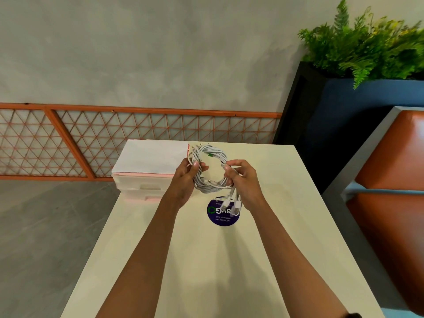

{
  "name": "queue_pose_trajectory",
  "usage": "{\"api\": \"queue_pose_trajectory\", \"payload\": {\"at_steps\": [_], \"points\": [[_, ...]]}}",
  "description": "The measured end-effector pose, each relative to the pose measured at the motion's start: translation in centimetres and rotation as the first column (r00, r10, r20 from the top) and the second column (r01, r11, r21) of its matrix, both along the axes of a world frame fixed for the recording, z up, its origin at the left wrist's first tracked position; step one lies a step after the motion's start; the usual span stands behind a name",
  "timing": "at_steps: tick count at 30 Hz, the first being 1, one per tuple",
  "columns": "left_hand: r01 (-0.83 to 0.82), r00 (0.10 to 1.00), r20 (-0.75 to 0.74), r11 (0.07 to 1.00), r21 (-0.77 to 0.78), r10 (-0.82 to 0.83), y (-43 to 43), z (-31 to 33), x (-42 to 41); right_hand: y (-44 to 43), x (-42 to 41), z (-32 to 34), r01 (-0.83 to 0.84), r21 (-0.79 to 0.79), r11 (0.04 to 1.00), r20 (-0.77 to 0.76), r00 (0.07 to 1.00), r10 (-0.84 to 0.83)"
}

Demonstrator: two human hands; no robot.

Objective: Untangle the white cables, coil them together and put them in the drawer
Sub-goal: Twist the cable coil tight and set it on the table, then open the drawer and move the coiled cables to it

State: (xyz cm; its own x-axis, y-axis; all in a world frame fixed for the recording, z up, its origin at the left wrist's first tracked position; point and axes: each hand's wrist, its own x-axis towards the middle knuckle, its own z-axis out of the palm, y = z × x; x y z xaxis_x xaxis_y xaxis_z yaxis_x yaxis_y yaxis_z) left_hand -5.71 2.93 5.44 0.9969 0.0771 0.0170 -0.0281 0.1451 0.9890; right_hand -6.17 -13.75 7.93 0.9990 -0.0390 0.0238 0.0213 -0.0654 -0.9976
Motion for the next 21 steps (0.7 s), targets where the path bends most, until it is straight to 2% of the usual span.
{"api": "queue_pose_trajectory", "payload": {"at_steps": [3,6,7,8,10,12,18,21], "points": [[0.006,0.999,-0.051,0.987,-0.158,-0.015,-0.1,0.0,0.1,-0.5,0.0,0.6,-0.051,-0.021,0.998,0.000,0.999,0.051],[-0.009,0.996,-0.088,0.893,-0.449,-0.035,-0.2,1.3,0.0,-0.9,-0.1,0.8,-0.105,-0.030,0.994,0.002,0.995,0.105],[-0.010,0.994,-0.096,0.870,-0.494,-0.044,-0.3,1.8,0.0,-1.0,-0.2,0.8,-0.126,-0.038,0.991,0.001,0.992,0.126],[-0.014,0.992,-0.114,0.878,-0.479,-0.046,-0.4,2.1,0.1,-1.1,-0.2,0.9,-0.147,-0.050,0.988,0.002,0.989,0.148],[-0.057,0.986,-0.168,0.957,-0.286,0.008,-0.6,2.2,0.2,-1.0,-0.2,0.7,-0.169,-0.100,0.980,0.022,0.985,0.172],[-0.111,0.981,-0.174,0.981,-0.157,0.083,-0.7,2.0,0.1,-0.9,-0.2,0.4,-0.168,-0.154,0.974,0.036,0.984,0.176],[-0.216,0.976,-0.082,0.931,-0.294,0.201,-1.0,1.6,-0.1,-1.0,0.1,-0.9,-0.183,-0.236,0.954,0.099,0.973,0.211],[-0.246,0.969,-0.059,0.930,-0.274,0.239,-1.1,2.1,-0.2,-1.3,0.2,-2.0,-0.274,-0.305,0.912,0.106,0.942,0.319]]}}
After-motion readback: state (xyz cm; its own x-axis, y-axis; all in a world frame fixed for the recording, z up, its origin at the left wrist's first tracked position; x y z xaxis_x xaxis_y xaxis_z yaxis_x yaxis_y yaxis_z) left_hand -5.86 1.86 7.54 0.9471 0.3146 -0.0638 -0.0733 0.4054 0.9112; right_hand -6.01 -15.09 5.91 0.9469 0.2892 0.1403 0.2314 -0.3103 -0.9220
